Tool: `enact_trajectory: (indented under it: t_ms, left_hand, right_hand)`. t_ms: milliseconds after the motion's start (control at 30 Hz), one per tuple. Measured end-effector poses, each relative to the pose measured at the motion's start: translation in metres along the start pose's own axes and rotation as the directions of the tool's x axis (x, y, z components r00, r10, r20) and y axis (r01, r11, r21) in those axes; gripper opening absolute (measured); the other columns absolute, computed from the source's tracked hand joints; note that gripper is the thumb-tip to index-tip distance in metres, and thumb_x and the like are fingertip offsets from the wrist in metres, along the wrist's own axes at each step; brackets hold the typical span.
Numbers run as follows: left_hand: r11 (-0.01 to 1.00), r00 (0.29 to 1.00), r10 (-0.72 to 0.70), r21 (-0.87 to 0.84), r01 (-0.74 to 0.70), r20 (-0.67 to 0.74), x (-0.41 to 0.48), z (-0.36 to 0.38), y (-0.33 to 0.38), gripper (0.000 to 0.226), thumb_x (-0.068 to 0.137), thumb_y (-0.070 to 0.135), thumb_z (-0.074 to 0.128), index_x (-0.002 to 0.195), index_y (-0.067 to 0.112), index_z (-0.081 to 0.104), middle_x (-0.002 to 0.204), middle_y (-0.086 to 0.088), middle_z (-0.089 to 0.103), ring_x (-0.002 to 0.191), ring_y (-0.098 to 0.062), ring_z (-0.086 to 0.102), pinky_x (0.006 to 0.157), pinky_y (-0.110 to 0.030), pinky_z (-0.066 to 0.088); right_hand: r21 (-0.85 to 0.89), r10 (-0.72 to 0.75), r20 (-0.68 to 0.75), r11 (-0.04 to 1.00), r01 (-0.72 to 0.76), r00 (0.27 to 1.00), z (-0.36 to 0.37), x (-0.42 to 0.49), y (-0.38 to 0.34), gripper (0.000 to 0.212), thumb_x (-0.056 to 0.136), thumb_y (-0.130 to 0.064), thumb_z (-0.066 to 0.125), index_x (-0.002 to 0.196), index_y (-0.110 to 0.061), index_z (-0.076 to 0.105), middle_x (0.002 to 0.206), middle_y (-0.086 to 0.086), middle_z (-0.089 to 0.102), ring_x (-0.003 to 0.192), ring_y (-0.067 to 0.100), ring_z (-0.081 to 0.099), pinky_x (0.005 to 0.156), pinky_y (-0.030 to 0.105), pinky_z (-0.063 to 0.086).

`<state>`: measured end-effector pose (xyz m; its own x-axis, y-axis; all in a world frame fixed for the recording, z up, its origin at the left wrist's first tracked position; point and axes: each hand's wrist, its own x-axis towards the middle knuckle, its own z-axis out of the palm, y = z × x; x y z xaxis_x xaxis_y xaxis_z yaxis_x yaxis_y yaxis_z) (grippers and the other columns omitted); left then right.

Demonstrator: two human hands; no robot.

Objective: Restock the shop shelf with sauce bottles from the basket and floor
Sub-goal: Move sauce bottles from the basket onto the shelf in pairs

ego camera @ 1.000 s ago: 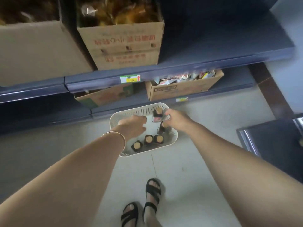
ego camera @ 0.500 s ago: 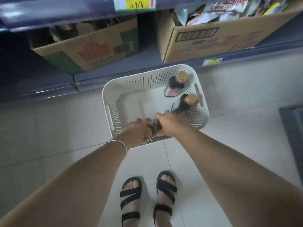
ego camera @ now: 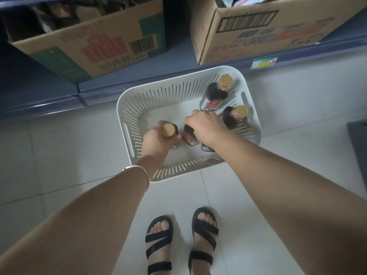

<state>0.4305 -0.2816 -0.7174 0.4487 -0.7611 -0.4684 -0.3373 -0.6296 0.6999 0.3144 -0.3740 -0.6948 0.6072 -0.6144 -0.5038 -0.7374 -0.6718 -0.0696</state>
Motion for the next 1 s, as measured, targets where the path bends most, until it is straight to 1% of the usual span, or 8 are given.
enact_trajectory:
  t_ms: [133,267,433,533,600,700,767,1000]
  left_hand:
    - [0.994,0.991,-0.056,-0.104,0.044,-0.123,0.021,-0.004,0.007,0.029,0.072,0.017,0.074,0.097,0.016,0.059,0.086,0.001,0.061,0.08,-0.016,0.054,0.064,-0.016,0.034]
    - [0.996,0.99,-0.07,-0.066,0.062,-0.119,0.044,-0.006,0.01,0.034,0.075,0.017,0.071,0.105,0.012,0.055,0.104,-0.007,0.06,0.087,-0.018,0.052,0.072,-0.022,0.037]
    - [0.997,0.998,-0.031,-0.074,0.026,-0.06,0.043,-0.007,0.001,0.053,0.068,0.008,0.075,0.114,0.012,0.049,0.119,-0.014,0.05,0.106,-0.031,0.051,0.095,-0.039,0.042]
    - [0.975,0.994,-0.081,-0.212,0.064,-0.074,0.046,-0.002,-0.003,0.06,0.069,0.006,0.075,0.121,0.013,0.046,0.124,-0.015,0.05,0.112,-0.028,0.051,0.1,-0.039,0.041]
    - [0.943,0.987,-0.146,-0.31,0.118,-0.068,0.05,0.004,-0.004,0.065,0.071,0.01,0.075,0.126,0.019,0.042,0.125,-0.009,0.052,0.11,-0.023,0.052,0.092,-0.031,0.046]
    - [0.874,0.961,-0.269,-0.435,0.216,-0.062,0.056,0.015,0.0,0.063,0.073,0.016,0.075,0.127,0.021,0.043,0.101,0.005,0.059,0.088,-0.012,0.056,0.057,-0.011,0.042]
    - [0.849,0.941,-0.325,-0.469,0.245,-0.096,0.059,0.017,0.003,0.051,0.073,0.012,0.074,0.118,0.019,0.051,0.083,0.01,0.058,0.071,-0.006,0.054,0.042,-0.006,0.04]
    - [0.873,0.944,-0.292,-0.445,0.199,-0.152,0.026,-0.025,0.048,0.041,0.073,-0.005,0.065,0.109,0.009,0.051,0.074,0.005,0.054,0.062,-0.005,0.051,0.038,-0.002,0.038]
  right_hand:
    - [0.08,-0.066,-0.058,0.994,0.071,0.996,0.001,0.012,0.001,0.031,0.085,-0.008,0.048,0.114,-0.016,0.056,0.11,0.012,0.052,0.102,0.035,0.051,0.07,0.033,0.035]
    - [0.431,0.078,-0.141,0.902,-0.009,0.987,0.018,0.024,-0.001,0.055,0.079,-0.009,0.062,0.129,-0.024,0.045,0.122,0.006,0.056,0.106,0.032,0.053,0.074,0.03,0.035]
    - [0.867,0.398,-0.09,0.483,-0.125,0.913,0.046,0.014,-0.009,0.094,0.067,-0.021,0.081,0.144,-0.022,0.027,0.127,0.007,0.054,0.117,0.027,0.048,0.101,0.037,0.038]
    - [0.967,0.501,-0.05,0.242,-0.085,0.864,0.062,0.013,-0.017,0.102,0.063,-0.022,0.083,0.146,-0.026,0.022,0.133,0.005,0.047,0.122,0.019,0.045,0.097,0.025,0.033]
    - [0.966,0.527,-0.007,0.222,-0.129,0.85,0.073,0.019,-0.018,0.098,0.063,-0.024,0.083,0.143,-0.027,0.027,0.133,0.004,0.049,0.121,0.018,0.047,0.094,0.025,0.035]
    - [0.959,0.493,0.108,0.178,-0.222,0.863,0.08,0.031,-0.016,0.074,0.062,-0.024,0.083,0.127,-0.027,0.048,0.11,-0.002,0.064,0.106,0.017,0.058,0.085,0.026,0.044]
    - [0.924,0.493,0.129,0.255,-0.285,0.86,0.075,0.039,-0.011,0.05,0.063,-0.024,0.08,0.108,-0.027,0.06,0.091,-0.005,0.066,0.095,0.018,0.063,0.073,0.022,0.042]
    - [0.925,0.561,0.135,0.224,-0.307,0.817,0.004,0.008,0.012,0.056,0.063,-0.021,0.08,0.111,-0.012,0.052,0.093,0.003,0.061,0.093,0.026,0.062,0.082,0.031,0.049]
